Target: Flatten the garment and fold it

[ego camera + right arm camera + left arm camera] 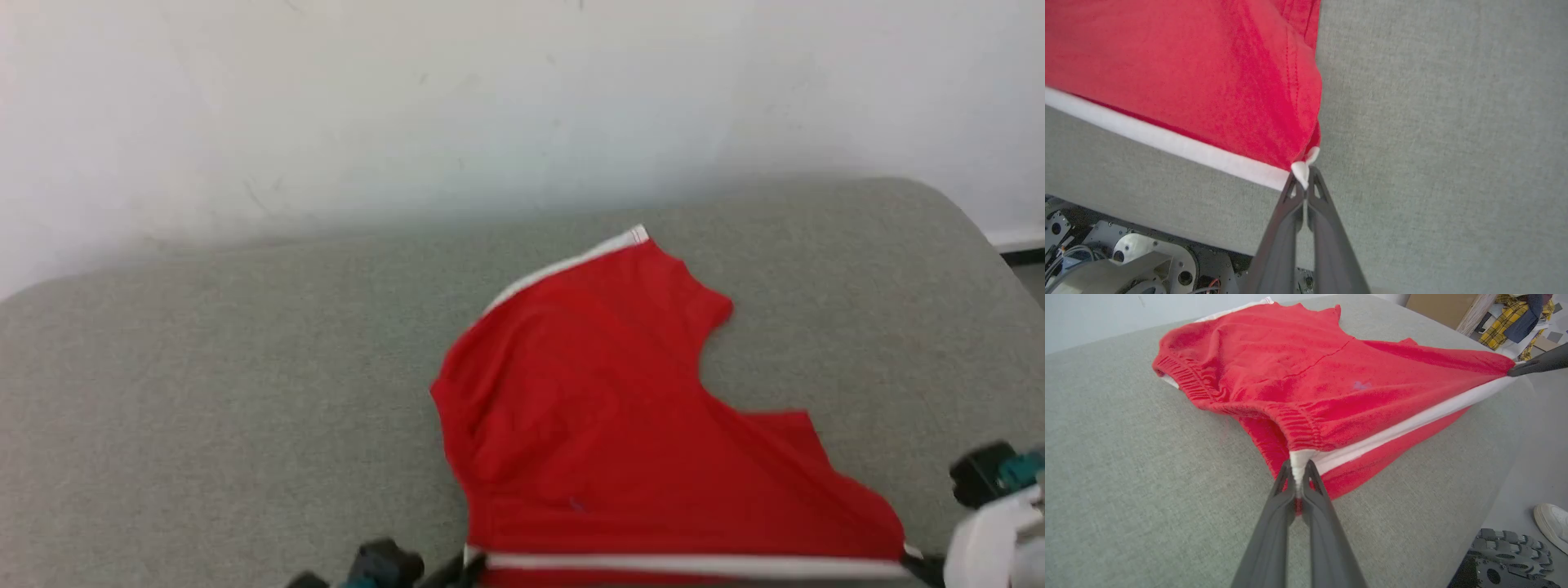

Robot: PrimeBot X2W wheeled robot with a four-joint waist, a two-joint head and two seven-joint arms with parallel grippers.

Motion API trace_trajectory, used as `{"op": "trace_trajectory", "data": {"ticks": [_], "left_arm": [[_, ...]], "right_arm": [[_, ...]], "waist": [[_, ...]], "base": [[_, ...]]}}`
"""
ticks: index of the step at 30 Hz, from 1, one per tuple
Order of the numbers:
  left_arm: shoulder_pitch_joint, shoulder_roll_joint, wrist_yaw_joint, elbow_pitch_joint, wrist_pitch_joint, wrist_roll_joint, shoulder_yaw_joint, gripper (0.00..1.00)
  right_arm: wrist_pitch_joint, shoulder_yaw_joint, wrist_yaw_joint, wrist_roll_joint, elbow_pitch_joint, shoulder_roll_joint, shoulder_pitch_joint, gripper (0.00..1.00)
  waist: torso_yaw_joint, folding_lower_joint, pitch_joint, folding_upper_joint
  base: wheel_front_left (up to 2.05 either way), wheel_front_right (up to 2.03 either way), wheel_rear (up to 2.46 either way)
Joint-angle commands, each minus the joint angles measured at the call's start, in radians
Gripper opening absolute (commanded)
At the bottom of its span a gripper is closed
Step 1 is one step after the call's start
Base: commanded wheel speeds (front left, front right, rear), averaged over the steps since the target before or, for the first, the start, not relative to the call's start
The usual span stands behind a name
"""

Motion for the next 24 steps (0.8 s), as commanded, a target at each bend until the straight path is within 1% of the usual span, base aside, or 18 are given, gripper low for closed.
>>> {"op": "trace_trajectory", "data": {"ticks": [1, 3, 5, 8, 11, 18, 21, 24], "left_arm": [[0.038, 0.018, 0.012, -0.023, 0.011, -0.009, -0.006, 0.0], [0.077, 0.025, 0.008, -0.053, 0.027, -0.017, -0.024, 0.0], [0.101, 0.029, 0.012, -0.075, 0.037, -0.021, -0.036, 0.0], [0.102, 0.029, 0.014, -0.097, 0.04, -0.014, -0.046, 0.0], [0.07, 0.021, 0.023, -0.127, 0.03, -0.006, -0.033, 0.0], [-0.044, 0.013, 0.021, -0.173, 0.01, 0.022, -0.005, 0.0], [-0.1, 0.0, 0.019, -0.184, 0.014, 0.031, 0.003, 0.0], [-0.159, -0.016, 0.011, -0.18, 0.017, 0.038, 0.006, 0.0]], "right_arm": [[0.023, -0.027, -0.002, -0.002, -0.025, -0.019, 0.053, 0.0], [0.044, -0.061, -0.002, -0.013, -0.068, -0.026, 0.112, 0.0], [0.051, -0.103, -0.002, -0.021, -0.104, -0.018, 0.156, 0.0], [0.031, -0.176, -0.002, -0.028, -0.151, 0.023, 0.181, 0.0], [0.034, -0.251, -0.002, -0.009, -0.195, 0.077, 0.171, 0.0], [0.088, -0.354, -0.002, -0.019, -0.271, 0.134, 0.082, 0.0], [0.12, -0.371, -0.002, -0.023, -0.287, 0.153, 0.01, 0.0], [0.151, -0.376, -0.002, -0.032, -0.273, 0.174, -0.085, 0.0]], "waist": [[0.022, 0.0003, -0.019, -0.0001], [0.029, 0.0003, -0.017, -0.0001], [0.036, 0.0003, -0.012, -0.0001], [0.049, 0.0003, 0.0, -0.0001], [0.066, 0.0003, 0.018, -0.0001], [0.112, 0.0003, 0.082, -0.0001], [0.131, 0.0003, 0.125, -0.0001], [0.152, 0.0003, 0.171, -0.0001]], "base": [[0.0, 0.0, 0.0], [0.0, 0.0, 0.0], [0.0, 0.0, 0.0], [0.0, 0.0, 0.0], [0.0, 0.0, 0.0], [0.0, 0.0, 0.0], [0.0, 0.0, 0.0], [0.0, 0.0, 0.0]]}}
